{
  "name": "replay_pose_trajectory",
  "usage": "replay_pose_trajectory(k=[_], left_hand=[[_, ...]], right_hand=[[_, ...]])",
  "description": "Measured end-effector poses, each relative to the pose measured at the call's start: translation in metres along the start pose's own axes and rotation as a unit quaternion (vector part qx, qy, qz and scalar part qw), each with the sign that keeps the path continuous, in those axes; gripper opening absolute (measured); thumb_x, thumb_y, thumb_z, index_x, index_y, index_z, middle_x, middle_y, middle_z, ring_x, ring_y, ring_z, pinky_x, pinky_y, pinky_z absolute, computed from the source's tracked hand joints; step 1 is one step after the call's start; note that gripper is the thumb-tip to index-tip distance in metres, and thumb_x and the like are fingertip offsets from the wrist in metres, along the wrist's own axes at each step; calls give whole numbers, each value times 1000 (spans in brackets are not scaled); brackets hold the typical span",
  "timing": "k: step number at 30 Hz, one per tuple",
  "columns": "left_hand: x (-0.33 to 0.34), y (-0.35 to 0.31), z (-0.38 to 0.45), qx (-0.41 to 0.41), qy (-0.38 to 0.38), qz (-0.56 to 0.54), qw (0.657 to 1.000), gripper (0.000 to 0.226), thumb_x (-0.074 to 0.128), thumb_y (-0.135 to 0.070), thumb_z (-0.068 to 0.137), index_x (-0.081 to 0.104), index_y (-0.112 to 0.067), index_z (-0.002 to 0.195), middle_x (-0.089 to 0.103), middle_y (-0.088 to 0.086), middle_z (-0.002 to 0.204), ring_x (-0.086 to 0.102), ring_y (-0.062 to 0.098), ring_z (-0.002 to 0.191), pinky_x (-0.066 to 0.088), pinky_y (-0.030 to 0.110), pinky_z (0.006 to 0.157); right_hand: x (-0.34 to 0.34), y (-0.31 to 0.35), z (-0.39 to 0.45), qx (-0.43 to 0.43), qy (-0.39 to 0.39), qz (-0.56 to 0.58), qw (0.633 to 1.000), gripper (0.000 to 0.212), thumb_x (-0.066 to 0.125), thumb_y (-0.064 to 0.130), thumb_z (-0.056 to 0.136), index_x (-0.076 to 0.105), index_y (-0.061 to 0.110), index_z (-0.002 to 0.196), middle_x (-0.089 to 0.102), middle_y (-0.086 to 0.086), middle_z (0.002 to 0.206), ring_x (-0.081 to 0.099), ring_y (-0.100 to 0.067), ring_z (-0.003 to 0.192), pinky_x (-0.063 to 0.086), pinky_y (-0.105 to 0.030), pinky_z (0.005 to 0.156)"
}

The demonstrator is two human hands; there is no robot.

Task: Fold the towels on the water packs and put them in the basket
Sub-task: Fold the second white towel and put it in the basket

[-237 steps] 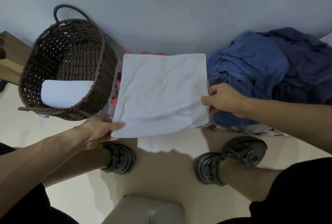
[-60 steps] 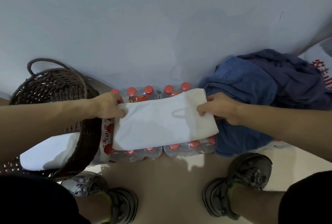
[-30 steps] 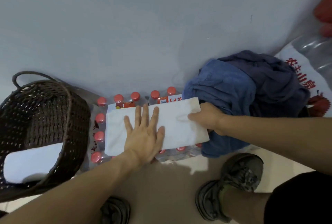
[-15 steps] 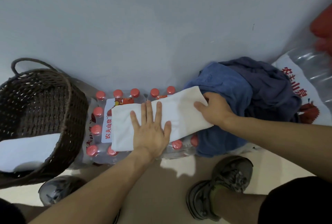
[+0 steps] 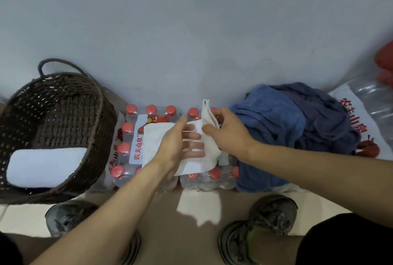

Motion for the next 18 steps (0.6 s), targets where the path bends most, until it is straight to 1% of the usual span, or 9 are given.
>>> replay_pose_trajectory(k=[3, 5, 6, 7, 9, 11, 13, 15, 18], left_hand=[[-12, -13, -2, -10, 111, 51, 992, 44, 59, -53, 88, 72, -19, 111, 75, 9, 102, 73, 27, 90, 59, 41, 70], [-29, -16, -1, -12, 110, 66, 992, 37, 68, -43, 86, 71, -18, 113, 73, 11, 109, 71, 30, 101, 58, 48, 83], [-38, -15, 1, -24, 96, 66, 993, 34, 71, -36, 86, 71, -15, 113, 73, 13, 110, 70, 32, 102, 55, 51, 88], [-49, -14, 4, -35, 82, 69, 994, 33, 73, -29, 86, 70, -12, 114, 73, 14, 109, 70, 34, 101, 54, 53, 91], [-70, -12, 9, -44, 46, 108, 992, 31, 73, -19, 87, 67, -9, 116, 74, 12, 107, 71, 33, 99, 54, 53, 91], [-88, -9, 13, -46, 17, 165, 985, 29, 75, -17, 85, 67, -10, 113, 75, 8, 105, 71, 30, 98, 56, 51, 89], [-100, -7, 17, -42, 1, 245, 969, 22, 75, -20, 85, 68, -15, 105, 76, 1, 100, 72, 24, 94, 60, 41, 78], [-107, -6, 21, -49, -22, 294, 954, 20, 76, -23, 84, 68, -17, 102, 76, -3, 94, 72, 20, 89, 58, 33, 65], [-109, -7, 26, -36, -47, 338, 939, 27, 77, -27, 83, 66, -15, 104, 73, -5, 93, 70, 18, 88, 59, 34, 71]], right_hand=[[21, 16, -7, -47, 91, 0, 995, 45, 80, 30, 77, 53, 27, 113, 65, 13, 96, 66, -5, 83, 57, -24, 67], [31, 23, -11, -60, 172, 4, 983, 59, 88, 30, 68, 55, 29, 117, 69, 15, 94, 69, -4, 80, 58, -19, 71], [34, 24, -12, -49, 199, 23, 979, 64, 89, 27, 67, 55, 28, 121, 69, 13, 99, 71, -7, 79, 59, -22, 74], [35, 24, -10, -35, 202, 41, 978, 65, 89, 23, 68, 55, 25, 123, 67, 10, 105, 72, -12, 78, 60, -26, 74], [32, 20, -4, -9, 149, 33, 988, 55, 84, 14, 73, 55, 21, 119, 60, 1, 109, 68, -16, 77, 61, -31, 70], [25, 11, 5, 18, 107, -62, 992, 44, 80, 15, 76, 54, 21, 112, 61, 0, 103, 63, -14, 79, 59, -30, 69], [22, -2, 11, 38, 126, -157, 979, 41, 78, 23, 77, 52, 24, 109, 64, 3, 95, 63, -13, 77, 57, -30, 68], [24, -13, 13, 58, 150, -191, 968, 41, 78, 33, 77, 52, 24, 107, 66, 4, 90, 66, -13, 75, 59, -32, 69], [35, -25, 12, 84, 187, -165, 965, 36, 77, 41, 79, 59, 20, 102, 73, 2, 83, 72, -17, 63, 62, -35, 65]])
Point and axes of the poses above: each hand's wrist, its own z-axis towards the middle knuckle, its own x-axis out of the palm, y = z × x, the point moved 2 cm from there along z, towards the middle knuckle
